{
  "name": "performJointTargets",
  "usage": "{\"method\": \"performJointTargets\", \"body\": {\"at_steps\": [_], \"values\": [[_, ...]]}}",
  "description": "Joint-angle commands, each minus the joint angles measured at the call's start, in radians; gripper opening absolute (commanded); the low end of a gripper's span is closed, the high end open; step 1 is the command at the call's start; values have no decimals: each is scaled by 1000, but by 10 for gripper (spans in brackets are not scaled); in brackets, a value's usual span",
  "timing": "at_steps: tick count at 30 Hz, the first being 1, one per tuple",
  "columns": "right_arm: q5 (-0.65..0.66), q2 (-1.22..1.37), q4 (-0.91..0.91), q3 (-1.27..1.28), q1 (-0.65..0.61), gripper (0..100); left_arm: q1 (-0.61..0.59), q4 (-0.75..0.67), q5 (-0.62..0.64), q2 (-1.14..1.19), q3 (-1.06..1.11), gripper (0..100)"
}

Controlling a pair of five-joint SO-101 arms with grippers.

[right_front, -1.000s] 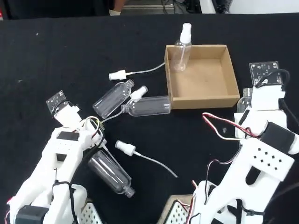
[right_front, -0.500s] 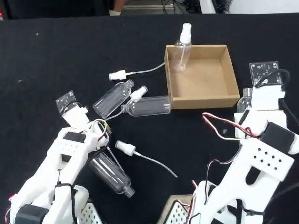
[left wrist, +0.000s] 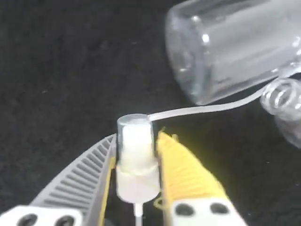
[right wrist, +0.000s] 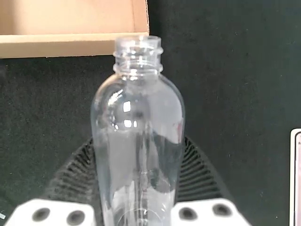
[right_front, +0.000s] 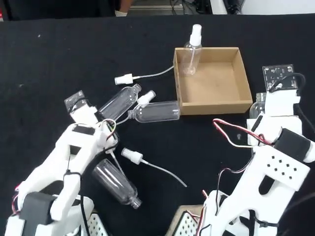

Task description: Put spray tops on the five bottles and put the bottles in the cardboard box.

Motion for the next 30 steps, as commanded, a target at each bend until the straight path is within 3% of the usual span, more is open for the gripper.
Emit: {"method": "performJointTargets", "body": {"at_steps": [1,14,20,24,27,30], "values": [[0,-41,3,-12,-12,11,8,9,-46,35,-58,44],[0,-41,6,-12,-12,11,1,12,-49,23,-334,30],[0,-41,8,-12,-12,11,-19,330,-57,-69,-596,30],[-8,-41,9,-12,-14,11,-42,542,-196,-167,-707,30],[-9,-41,43,-10,-68,11,-96,597,-287,-238,-713,30],[-40,-48,132,-25,-203,11,-147,601,-407,-310,-711,30]]}}
